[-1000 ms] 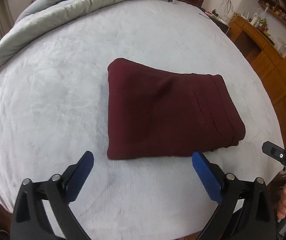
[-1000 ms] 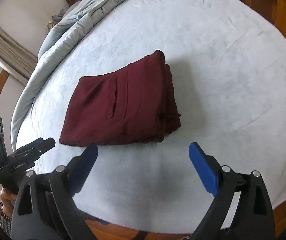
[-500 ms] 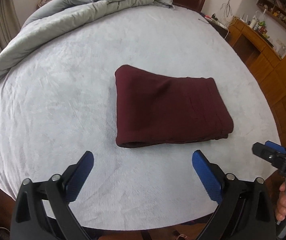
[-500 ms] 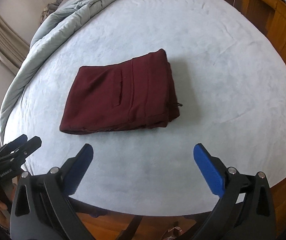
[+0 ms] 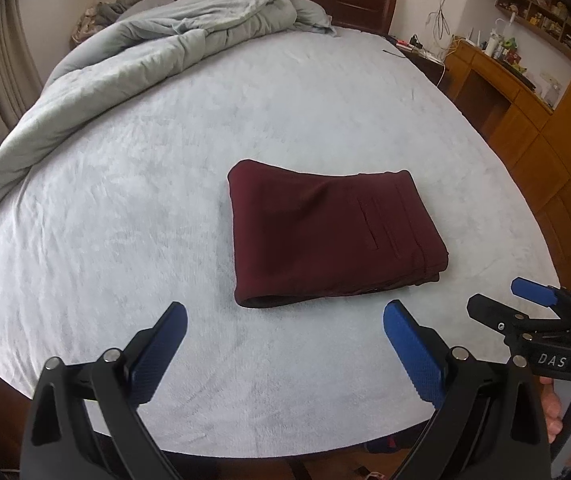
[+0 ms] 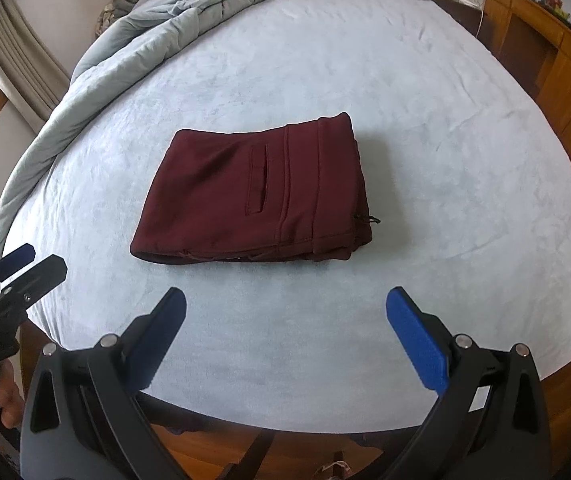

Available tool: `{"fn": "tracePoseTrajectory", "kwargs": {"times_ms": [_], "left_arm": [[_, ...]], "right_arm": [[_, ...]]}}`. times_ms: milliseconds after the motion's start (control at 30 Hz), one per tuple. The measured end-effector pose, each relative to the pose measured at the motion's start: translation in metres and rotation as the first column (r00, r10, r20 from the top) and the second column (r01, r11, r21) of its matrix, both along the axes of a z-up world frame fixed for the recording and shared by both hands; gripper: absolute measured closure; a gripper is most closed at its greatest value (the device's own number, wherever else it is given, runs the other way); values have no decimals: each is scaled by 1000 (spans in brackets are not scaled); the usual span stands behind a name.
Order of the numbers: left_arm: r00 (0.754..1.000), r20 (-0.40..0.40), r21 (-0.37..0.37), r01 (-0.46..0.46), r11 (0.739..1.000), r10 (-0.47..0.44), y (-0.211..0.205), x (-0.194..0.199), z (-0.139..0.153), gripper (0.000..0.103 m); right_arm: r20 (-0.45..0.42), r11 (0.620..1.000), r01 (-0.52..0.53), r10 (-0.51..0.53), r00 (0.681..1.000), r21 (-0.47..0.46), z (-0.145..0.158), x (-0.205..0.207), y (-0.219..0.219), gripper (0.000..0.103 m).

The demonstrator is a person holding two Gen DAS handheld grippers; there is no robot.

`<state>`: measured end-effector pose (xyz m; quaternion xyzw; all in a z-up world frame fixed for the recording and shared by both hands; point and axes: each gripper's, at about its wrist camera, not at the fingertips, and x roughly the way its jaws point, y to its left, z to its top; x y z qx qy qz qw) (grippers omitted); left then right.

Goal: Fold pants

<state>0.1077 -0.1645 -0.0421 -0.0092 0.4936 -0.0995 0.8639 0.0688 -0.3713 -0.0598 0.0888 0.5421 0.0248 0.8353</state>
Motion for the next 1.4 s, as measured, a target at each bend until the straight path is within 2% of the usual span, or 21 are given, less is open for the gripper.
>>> {"fn": "tracePoseTrajectory", "kwargs": {"times_ms": [500, 1400], "left_arm": [[1000, -16, 55, -23, 998, 23, -2, 1, -10, 4], [1000, -13, 46, -7, 999, 8, -5, -2, -8, 4]], "right_arm": [[0, 999, 26, -26, 1000, -32, 1, 1, -3, 3], [-35, 999, 24, -25, 999, -24, -10, 6, -8, 3]]}}
